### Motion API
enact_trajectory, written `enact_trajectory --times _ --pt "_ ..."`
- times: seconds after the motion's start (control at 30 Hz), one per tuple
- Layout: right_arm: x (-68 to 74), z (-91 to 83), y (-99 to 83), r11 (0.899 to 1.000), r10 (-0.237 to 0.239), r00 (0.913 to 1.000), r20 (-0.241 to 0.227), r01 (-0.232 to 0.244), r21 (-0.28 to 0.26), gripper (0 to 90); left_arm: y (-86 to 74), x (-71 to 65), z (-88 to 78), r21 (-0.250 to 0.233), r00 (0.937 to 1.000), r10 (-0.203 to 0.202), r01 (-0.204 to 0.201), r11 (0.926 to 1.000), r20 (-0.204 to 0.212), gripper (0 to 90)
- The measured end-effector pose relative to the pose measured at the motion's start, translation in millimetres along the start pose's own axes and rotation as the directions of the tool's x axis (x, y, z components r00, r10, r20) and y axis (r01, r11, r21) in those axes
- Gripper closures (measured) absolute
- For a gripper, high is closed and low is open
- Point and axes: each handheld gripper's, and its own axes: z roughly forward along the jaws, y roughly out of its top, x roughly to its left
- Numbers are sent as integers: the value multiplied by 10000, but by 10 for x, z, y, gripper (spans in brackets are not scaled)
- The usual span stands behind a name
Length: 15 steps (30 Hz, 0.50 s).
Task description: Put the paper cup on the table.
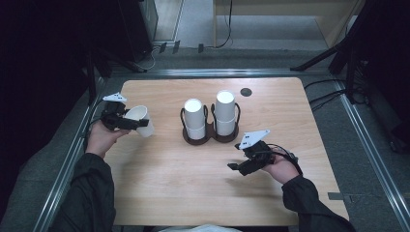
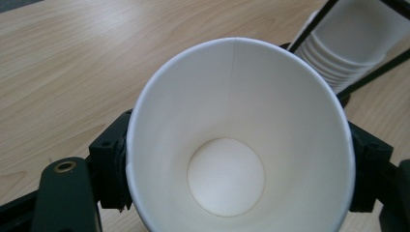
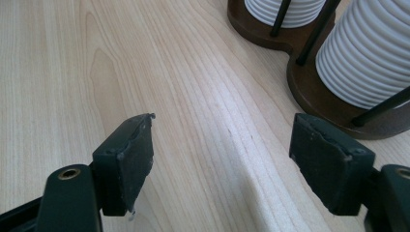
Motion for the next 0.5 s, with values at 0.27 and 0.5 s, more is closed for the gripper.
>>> enact_trajectory --times 0.27,0.5 --pt "2 -3 -20 9999 89 9999 86 -90 64 240 -53 136 47 46 9975 -422 425 9991 -574 195" --pt "11 6 -21 9999 56 10000 62 -56 135 239 -121 222 90 229 9898 -672 706 9972 -1253 189"
